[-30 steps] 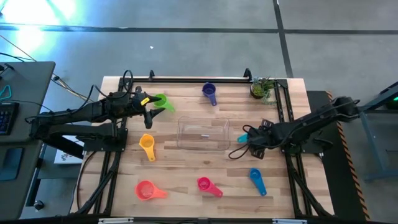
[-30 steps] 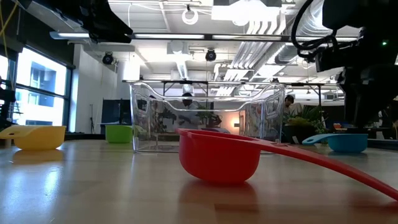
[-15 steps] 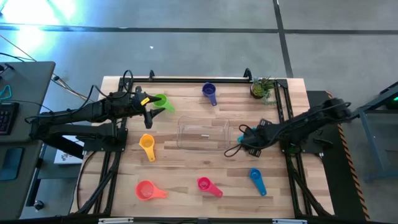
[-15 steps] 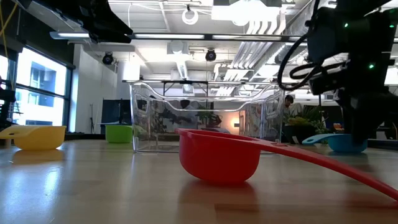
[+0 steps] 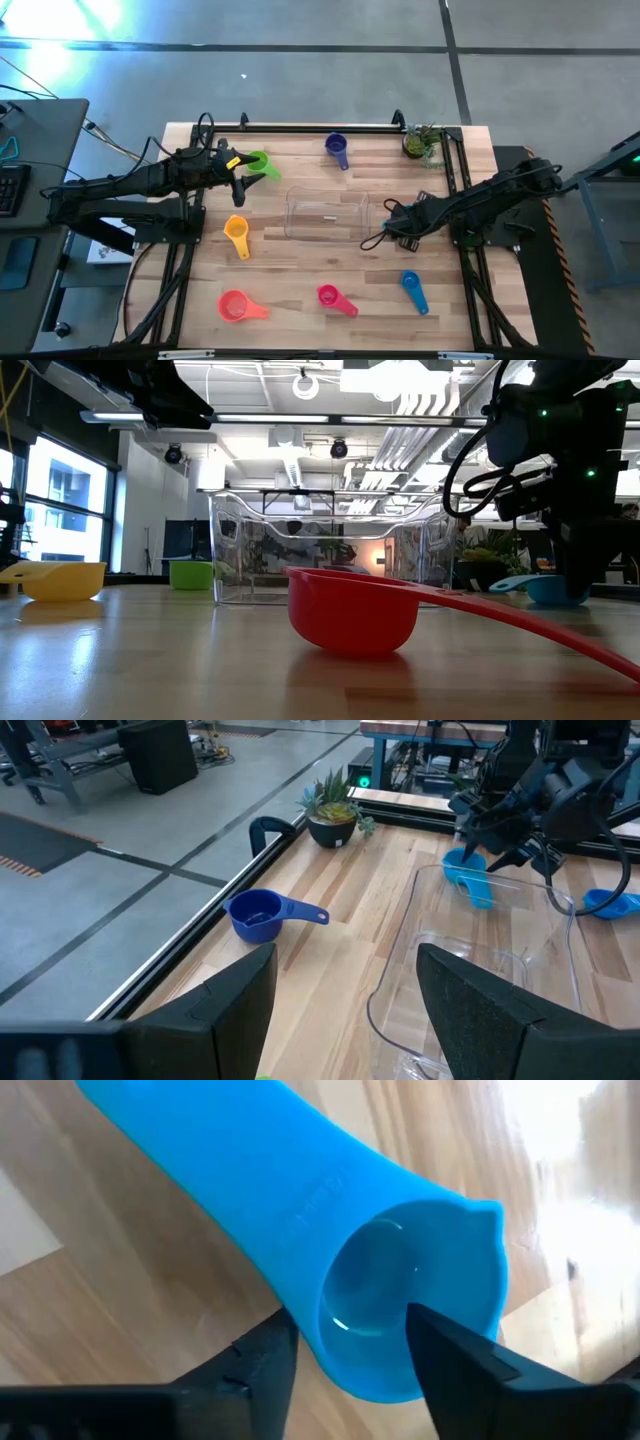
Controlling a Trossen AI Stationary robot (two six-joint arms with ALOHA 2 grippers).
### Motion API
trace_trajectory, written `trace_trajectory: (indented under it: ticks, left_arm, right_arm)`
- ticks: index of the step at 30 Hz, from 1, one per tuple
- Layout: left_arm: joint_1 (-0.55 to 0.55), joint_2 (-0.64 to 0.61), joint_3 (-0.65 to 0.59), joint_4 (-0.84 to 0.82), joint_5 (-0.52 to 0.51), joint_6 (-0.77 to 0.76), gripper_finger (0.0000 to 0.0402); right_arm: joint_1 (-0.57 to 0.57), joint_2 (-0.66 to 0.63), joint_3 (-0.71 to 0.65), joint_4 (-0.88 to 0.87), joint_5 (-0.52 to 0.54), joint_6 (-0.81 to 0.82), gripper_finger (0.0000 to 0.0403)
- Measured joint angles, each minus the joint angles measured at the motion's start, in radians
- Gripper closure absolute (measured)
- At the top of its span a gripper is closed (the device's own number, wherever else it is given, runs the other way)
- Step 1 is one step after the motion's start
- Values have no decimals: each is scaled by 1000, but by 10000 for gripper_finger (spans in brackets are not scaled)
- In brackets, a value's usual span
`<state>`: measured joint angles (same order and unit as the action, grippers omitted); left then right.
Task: Nest measuring cups in basket
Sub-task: Move the light blue measuring cup to the center of the table
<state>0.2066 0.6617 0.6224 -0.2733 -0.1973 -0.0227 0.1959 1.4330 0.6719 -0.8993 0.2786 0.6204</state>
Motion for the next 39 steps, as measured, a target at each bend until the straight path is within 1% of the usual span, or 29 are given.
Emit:
trace_trajectory:
  ticks: [6,15,21,29,31,36,39]
  left_arm:
    - [0,0,0,0,0,0,169]
    - [0,0,0,0,0,0,169]
    - [0,0,0,0,0,0,169]
    - [0,0,0,0,0,0,169]
    - [0,0,0,0,0,0,169]
    - [0,0,0,0,0,0,169]
    - [0,0,0,0,0,0,169]
  right_arm:
    - [0,0,0,1,-6,0,280]
    - [0,0,0,2,-45,-15,318]
    - [0,0,0,2,-47,-19,339]
    - [0,0,0,2,-47,-24,392]
    - [0,0,0,2,-47,-27,397]
    - [0,0,0,2,-47,-27,392]
    - [0,0,0,2,-47,-27,395]
